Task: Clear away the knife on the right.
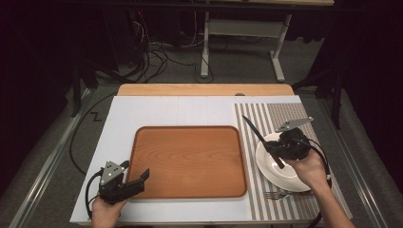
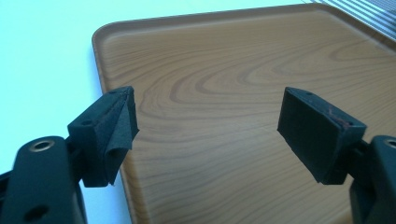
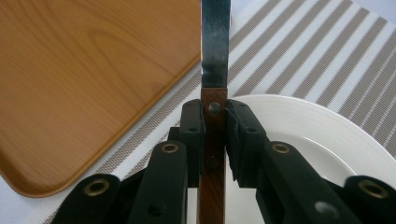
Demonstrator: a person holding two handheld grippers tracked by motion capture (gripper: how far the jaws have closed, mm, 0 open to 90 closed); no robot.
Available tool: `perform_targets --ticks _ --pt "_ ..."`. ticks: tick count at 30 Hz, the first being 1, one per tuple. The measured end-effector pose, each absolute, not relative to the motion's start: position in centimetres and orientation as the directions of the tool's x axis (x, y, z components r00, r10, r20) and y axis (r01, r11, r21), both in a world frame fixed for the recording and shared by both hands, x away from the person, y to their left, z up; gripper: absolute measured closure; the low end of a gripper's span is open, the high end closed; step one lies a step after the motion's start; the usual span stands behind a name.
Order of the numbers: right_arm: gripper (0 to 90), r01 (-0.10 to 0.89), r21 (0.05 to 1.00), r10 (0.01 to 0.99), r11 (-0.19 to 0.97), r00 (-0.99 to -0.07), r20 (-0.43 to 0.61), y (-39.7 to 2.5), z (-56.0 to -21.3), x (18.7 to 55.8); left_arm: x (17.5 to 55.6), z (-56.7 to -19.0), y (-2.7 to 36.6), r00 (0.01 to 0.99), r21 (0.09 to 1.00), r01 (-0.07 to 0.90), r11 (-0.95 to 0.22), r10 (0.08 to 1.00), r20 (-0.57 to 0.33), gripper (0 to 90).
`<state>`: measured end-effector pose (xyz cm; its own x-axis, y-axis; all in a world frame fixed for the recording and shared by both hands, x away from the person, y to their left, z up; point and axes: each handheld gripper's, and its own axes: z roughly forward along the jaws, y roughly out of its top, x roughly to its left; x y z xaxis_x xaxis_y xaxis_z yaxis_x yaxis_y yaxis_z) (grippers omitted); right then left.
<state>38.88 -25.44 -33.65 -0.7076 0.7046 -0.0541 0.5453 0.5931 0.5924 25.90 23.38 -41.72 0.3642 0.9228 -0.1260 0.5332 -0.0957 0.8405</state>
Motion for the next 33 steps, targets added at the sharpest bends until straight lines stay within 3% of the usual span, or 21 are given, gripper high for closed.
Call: perform_targets --ticks 33 --pt "78.1 0.515 0.581 0.624 0.63 -0.781 0.016 -19.7 -34.7 37.8 25.9 -41.7 23.2 0.381 0.841 0.53 -0.112 0.917 -0.118 20.9"
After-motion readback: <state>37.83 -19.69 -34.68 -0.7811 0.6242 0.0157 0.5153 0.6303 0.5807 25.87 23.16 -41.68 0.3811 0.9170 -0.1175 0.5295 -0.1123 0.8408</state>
